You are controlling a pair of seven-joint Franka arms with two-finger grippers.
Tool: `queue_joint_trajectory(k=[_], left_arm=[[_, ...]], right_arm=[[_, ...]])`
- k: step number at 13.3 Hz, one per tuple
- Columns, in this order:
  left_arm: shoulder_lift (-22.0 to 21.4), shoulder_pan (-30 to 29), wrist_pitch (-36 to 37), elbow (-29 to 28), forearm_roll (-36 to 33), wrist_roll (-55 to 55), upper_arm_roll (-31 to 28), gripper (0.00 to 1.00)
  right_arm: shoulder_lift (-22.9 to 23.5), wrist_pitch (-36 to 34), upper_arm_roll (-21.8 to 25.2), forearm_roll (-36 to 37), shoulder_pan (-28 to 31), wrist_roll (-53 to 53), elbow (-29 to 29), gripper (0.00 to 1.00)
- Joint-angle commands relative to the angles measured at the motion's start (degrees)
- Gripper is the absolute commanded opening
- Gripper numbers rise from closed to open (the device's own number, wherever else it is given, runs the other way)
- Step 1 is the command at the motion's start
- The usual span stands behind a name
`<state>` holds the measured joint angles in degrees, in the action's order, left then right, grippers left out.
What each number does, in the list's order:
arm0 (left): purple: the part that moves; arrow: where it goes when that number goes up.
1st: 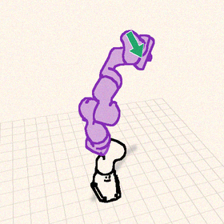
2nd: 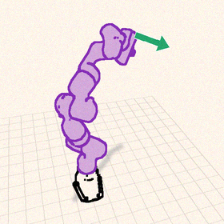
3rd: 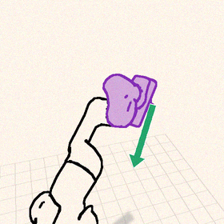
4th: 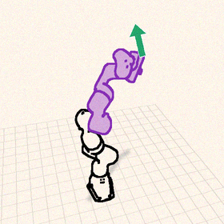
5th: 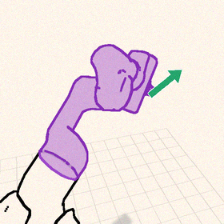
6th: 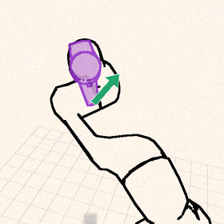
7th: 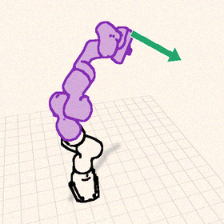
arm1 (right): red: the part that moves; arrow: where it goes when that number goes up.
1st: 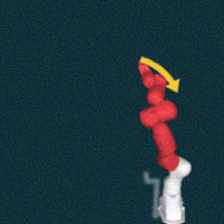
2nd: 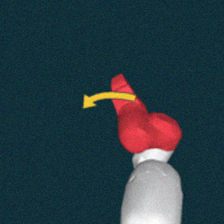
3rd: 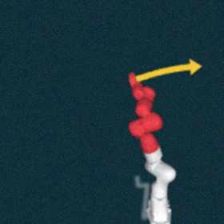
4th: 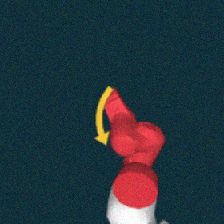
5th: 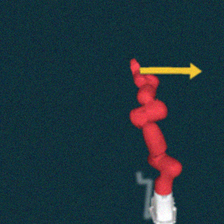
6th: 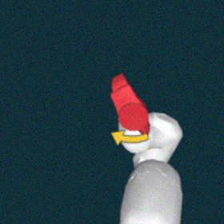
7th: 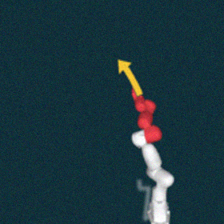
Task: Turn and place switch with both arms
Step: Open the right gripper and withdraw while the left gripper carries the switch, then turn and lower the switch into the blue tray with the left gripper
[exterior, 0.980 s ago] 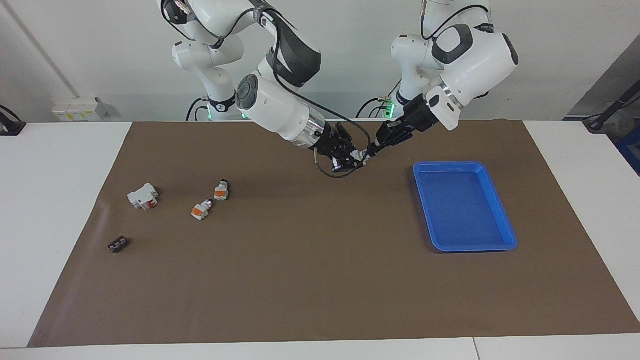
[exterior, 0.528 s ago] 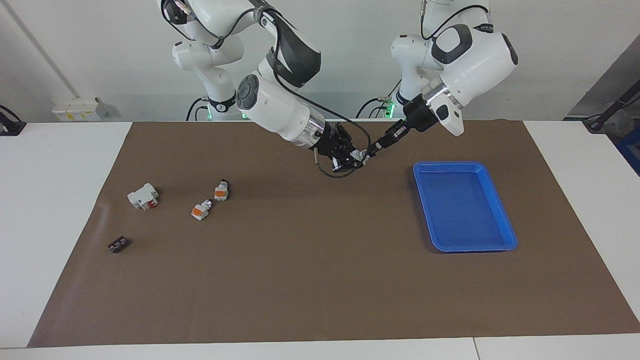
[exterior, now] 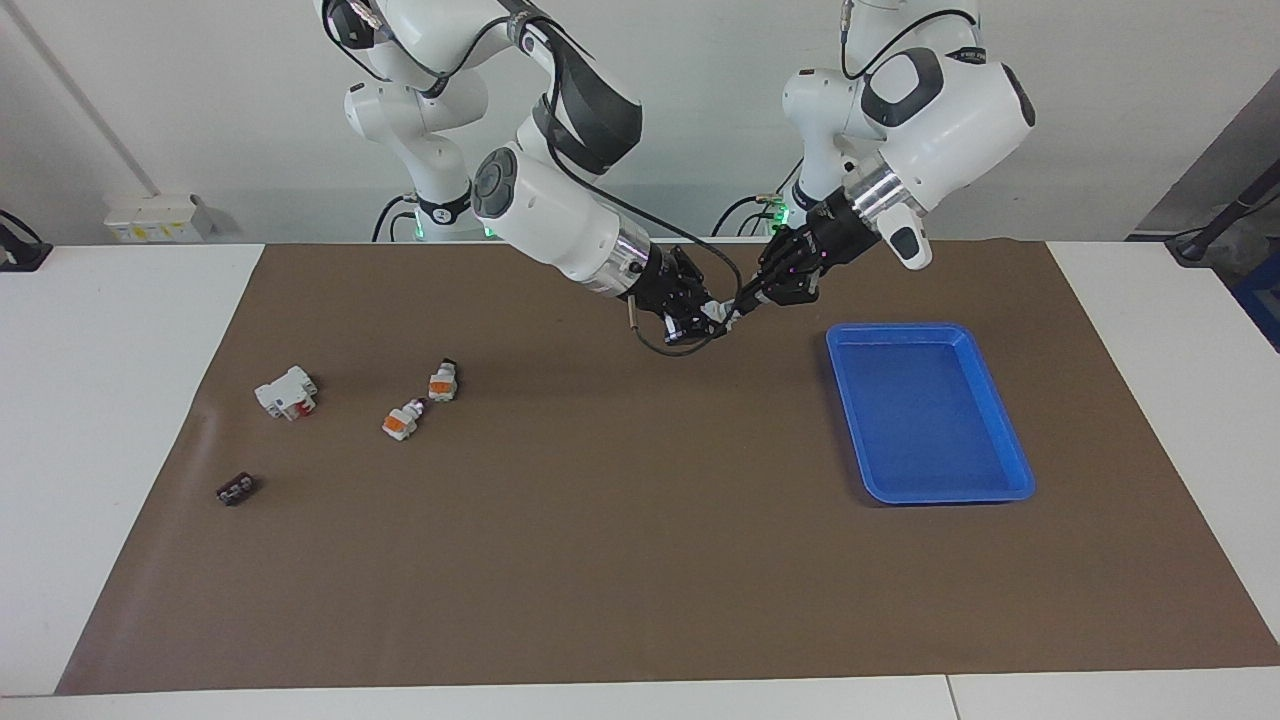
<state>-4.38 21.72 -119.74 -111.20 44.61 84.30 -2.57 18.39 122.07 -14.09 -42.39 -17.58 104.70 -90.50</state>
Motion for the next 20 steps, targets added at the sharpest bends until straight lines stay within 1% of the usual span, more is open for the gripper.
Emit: queue_joint_trajectory(k=[1,5,6,7,9,11,13,14,15,17,18,20], left_arm=[[0.08,1.48,-3.92,-0.77,-0.58,4.29,-0.51,0.0],[0.16,1.31,-5.24,-0.77,-1.54,3.86,-0.51,0.0],[0.16,1.31,-5.24,-0.77,-2.94,3.85,-0.51,0.0],[0.16,1.31,-5.24,-0.94,-4.34,3.85,-0.51,0.0],[0.16,0.78,-4.98,-1.12,-7.85,3.24,-0.51,0.0],[0.16,-1.58,-3.75,-1.12,-11.02,1.4,-0.51,0.0],[-0.18,-3.34,-3.31,-2.25,-15.06,-2.97,-0.51,0.0],[-0.45,-4.39,-3.05,-2.87,-18.3,-7.87,-0.51,0.0],[-0.54,-6.58,-1.3,-2.88,-20.85,-13.49,-0.51,0.0],[-0.8,-10.98,3.78,-2.79,-23.77,-28.23,-0.51,0.0],[-0.89,-13.0,6.33,-2.36,-25.78,-34.75,-0.6,0.0],[-0.89,-14.6,8.73,-2.26,-34.03,-47.15,-0.6,0.0]], right_arm=[[-0.55,-0.17,-0.77,0.03,-0.26,2.09,0.33,0.0],[-0.55,-0.17,-0.77,0.11,-0.26,2.79,0.33,0.0],[-0.55,-0.17,-0.77,0.03,-0.26,3.05,0.24,0.23],[-1.16,-0.08,-0.51,0.46,-0.69,2.96,-0.02,0.99],[-1.87,-0.17,-0.68,1.96,-0.61,2.52,-0.55,1.0],[-1.96,-0.26,-0.68,2.4,-0.61,2.44,-0.64,1.0],[-2.92,-2.44,-0.59,4.58,-0.43,1.04,-0.64,1.0],[-4.14,-3.06,-0.59,6.86,-0.26,-1.58,-0.99,1.0],[-5.64,-3.07,-0.59,9.66,-0.26,-5.43,-1.25,1.0],[-8.63,-2.98,-0.51,16.17,0.0,-14.13,-2.05,1.0],[-9.42,-2.98,-0.42,17.94,1.4,-18.35,-2.05,1.0],[-10.3,-2.98,-0.24,23.28,3.51,-29.23,-2.22,1.0]])
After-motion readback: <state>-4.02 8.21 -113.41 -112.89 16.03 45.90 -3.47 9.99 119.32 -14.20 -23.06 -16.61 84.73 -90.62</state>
